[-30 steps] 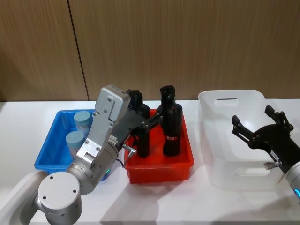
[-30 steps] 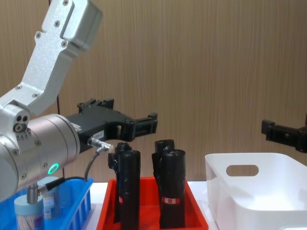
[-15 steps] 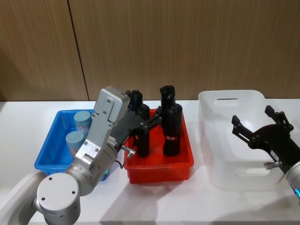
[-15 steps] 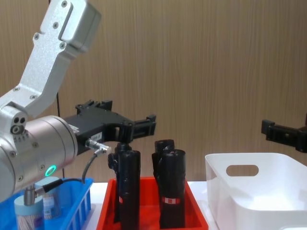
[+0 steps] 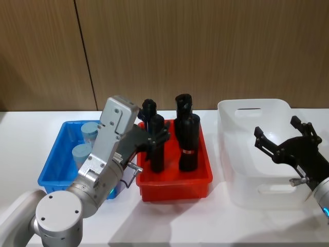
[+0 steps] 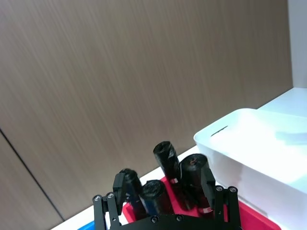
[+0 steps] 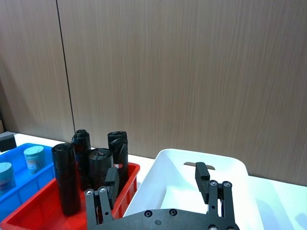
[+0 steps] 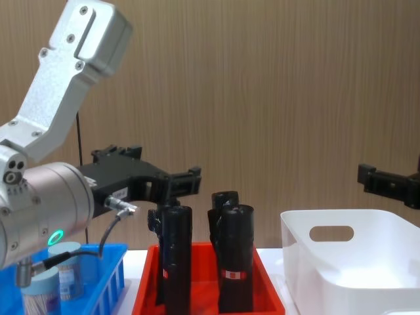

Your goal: Pick the cotton swabs from the blue box and place them into the white box.

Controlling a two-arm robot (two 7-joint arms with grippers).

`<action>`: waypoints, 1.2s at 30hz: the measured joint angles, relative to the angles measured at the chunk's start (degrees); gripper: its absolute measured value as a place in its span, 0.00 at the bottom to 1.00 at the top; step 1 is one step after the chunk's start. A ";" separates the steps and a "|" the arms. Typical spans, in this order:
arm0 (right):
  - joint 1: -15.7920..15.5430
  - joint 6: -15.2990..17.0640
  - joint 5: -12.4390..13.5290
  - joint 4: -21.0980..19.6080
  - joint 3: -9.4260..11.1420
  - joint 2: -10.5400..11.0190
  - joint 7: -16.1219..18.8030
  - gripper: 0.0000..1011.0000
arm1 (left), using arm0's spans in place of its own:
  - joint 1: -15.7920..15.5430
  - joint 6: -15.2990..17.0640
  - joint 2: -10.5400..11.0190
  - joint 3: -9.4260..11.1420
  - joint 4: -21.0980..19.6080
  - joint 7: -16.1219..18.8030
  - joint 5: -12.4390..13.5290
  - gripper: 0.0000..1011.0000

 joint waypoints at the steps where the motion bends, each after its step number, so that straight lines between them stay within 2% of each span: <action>1: 0.00 0.00 0.00 0.00 0.00 0.00 0.00 0.99 | 0.09 0.22 0.06 -0.06 -0.12 0.14 -0.08 0.99; 13: 0.00 0.00 0.00 0.00 0.00 0.00 0.00 0.99 | 2.25 3.76 1.40 -1.18 -2.89 3.99 -2.64 0.99; 26: 0.00 0.00 0.00 0.00 0.00 0.00 0.00 0.99 | 6.68 5.39 3.76 -2.64 -6.74 10.25 -7.46 0.99; 36: 0.00 0.00 0.00 0.00 0.00 0.00 0.00 0.99 | 9.93 5.48 5.74 -4.01 -8.55 13.46 -11.07 0.99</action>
